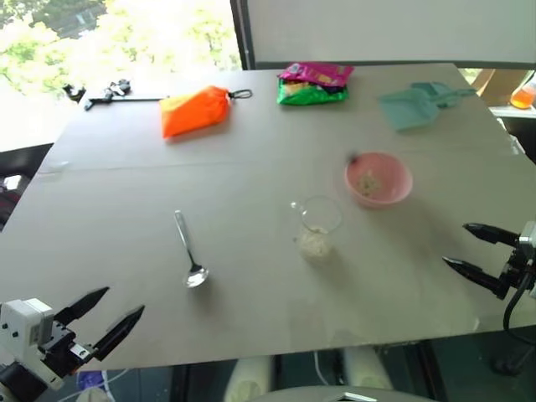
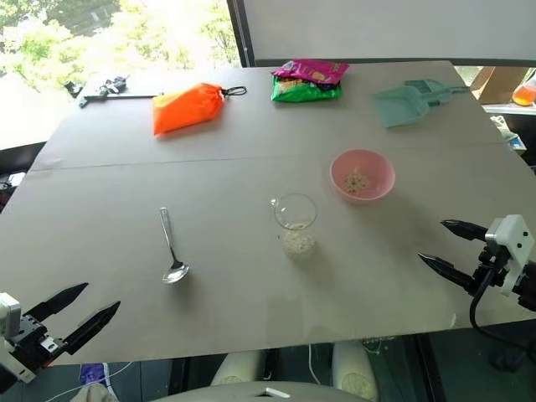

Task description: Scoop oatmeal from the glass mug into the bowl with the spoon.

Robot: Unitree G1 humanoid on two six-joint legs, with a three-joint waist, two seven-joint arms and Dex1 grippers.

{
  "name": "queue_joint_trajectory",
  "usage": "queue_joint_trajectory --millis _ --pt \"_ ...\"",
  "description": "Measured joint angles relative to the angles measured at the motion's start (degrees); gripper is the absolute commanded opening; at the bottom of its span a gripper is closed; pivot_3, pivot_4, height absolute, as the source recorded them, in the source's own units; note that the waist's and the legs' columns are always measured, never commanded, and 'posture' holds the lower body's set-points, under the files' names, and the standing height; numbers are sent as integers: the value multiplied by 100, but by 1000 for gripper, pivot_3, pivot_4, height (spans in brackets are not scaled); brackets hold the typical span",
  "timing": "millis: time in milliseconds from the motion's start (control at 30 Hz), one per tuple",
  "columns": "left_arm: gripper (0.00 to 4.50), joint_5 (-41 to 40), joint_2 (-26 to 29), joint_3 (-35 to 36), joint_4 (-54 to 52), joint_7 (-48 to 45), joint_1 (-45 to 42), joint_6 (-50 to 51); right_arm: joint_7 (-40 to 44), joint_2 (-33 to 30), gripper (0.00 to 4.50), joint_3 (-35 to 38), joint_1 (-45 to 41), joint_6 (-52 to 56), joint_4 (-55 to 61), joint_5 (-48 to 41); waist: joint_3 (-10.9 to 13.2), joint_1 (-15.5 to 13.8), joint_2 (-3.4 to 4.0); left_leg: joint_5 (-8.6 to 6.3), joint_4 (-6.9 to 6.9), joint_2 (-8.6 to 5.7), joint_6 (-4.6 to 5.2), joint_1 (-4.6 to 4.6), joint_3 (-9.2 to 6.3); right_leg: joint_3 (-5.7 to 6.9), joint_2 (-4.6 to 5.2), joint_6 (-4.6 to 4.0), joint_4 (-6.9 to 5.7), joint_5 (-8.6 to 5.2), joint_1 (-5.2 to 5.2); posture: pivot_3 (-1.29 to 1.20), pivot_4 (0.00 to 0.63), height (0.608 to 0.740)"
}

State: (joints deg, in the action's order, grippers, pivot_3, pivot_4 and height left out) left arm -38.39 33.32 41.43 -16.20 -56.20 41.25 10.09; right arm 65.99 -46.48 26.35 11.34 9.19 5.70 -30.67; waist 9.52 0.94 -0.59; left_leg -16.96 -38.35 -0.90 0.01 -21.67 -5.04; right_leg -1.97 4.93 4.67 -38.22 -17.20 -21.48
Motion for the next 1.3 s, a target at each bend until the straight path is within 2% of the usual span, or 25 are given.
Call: queue_joint_trajectory --millis 67,200,367,600,767,933,1300 --pt "4444 -14 -1 0 -8 58 -68 71 -51 1 4500 -20 -34 -10 -6 58 0 -2 0 0 0 0 0 1 0 0 0 0 0 0 1 0 150 740" --pt "4444 -345 -14 -201 -391 705 -756 658 -426 130 4500 -273 -640 -111 -89 293 -1 -6 3 1 -4 3 -1 0 -7 3 -3 -2 -2 4 2 0 150 740" --pt "4444 -906 -93 -250 -1327 1668 -1125 1361 302 74 4500 -306 -982 -144 -53 -306 -1 -5 6 2 -4 4 -2 -1 -2 -1 2 2 -2 8 -1 0 150 740" --pt "4444 -1351 226 -305 -2315 3654 -1338 2990 1595 -881 4500 -135 -1561 853 333 -1748 0 -17 7 0 1 6 0 -4 -7 4 0 1 8 8 -1 0 150 740" --pt "4444 -1781 231 -395 -2388 4073 -1742 3323 1829 -901 4500 -124 -2442 1061 -52 -2095 -1 -18 7 2 -3 3 -3 -3 -6 6 -1 -3 7 12 -1 0 150 740" --pt "4444 -1795 185 -499 -2386 4386 -1817 3424 1972 -715 4500 -342 -2704 929 -452 -1960 0 -16 9 12 3 3 -21 -9 -3 6 0 -3 17 11 -5 0 150 740" --pt "4444 -2047 24 -699 -2378 5441 -1990 4071 2072 -799 4500 -640 -3094 1312 -210 -2161 2 -31 11 10 2 1 -18 -11 -5 5 3 -3 16 12 -6 0 150 740"
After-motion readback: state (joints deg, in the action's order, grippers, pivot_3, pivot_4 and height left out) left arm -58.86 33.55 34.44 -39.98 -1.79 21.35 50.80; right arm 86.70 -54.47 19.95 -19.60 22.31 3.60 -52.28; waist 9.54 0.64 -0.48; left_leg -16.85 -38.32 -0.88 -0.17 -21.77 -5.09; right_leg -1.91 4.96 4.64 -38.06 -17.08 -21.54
